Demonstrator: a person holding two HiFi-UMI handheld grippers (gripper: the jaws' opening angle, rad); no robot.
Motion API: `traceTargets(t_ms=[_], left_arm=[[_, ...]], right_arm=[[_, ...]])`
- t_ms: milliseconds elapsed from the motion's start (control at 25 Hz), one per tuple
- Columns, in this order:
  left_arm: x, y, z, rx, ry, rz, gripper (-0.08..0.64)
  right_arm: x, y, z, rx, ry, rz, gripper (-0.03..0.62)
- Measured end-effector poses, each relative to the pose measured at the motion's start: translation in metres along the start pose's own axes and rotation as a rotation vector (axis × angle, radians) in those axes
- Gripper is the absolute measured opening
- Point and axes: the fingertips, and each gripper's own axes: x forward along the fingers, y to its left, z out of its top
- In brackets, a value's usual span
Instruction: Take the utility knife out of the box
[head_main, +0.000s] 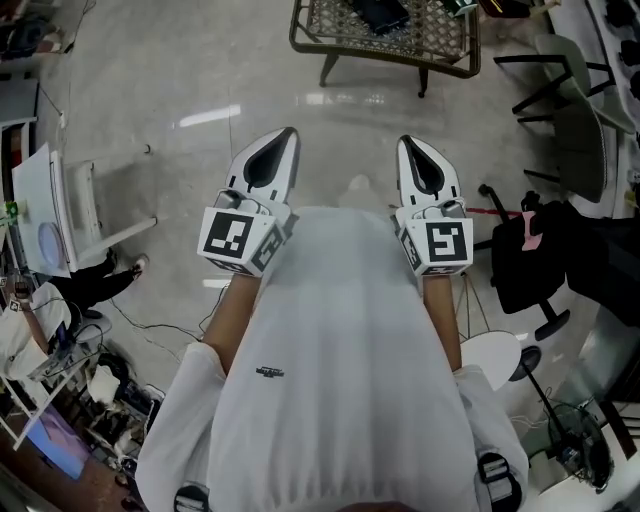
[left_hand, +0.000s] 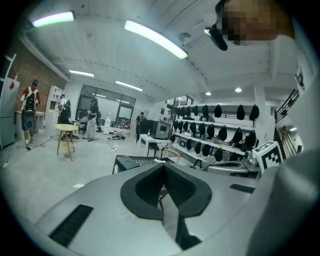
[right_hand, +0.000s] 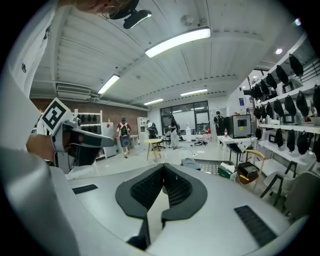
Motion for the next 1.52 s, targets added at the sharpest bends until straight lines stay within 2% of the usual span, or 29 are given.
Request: traceTargets(t_ms=[360, 720, 1200, 1520], left_arm=[[0.039, -0.005, 0.001, 0.003, 0.017, 0.015, 0.0], [0.1, 0.033, 0.011, -0.039, 0.03, -0.024, 0.0], [0.204, 0.133, 0.075, -0.036, 0.044, -0.161, 0.0], [0.257, 0.218, 0.119, -0.016, 0.023, -0.231, 0.0]], right_arm=[[0.015, -0.044, -0.001, 0.048, -0.025, -0.002, -0.002], [0.068, -0.073, 0.002, 0.038, 0.019, -0.037, -0.002], [0.202, -0.1, 0.053, 0.022, 0.047, -0.153, -0.002], [0.295, -0.106, 0.081, 0.029, 0.037, -0.244, -0.002]])
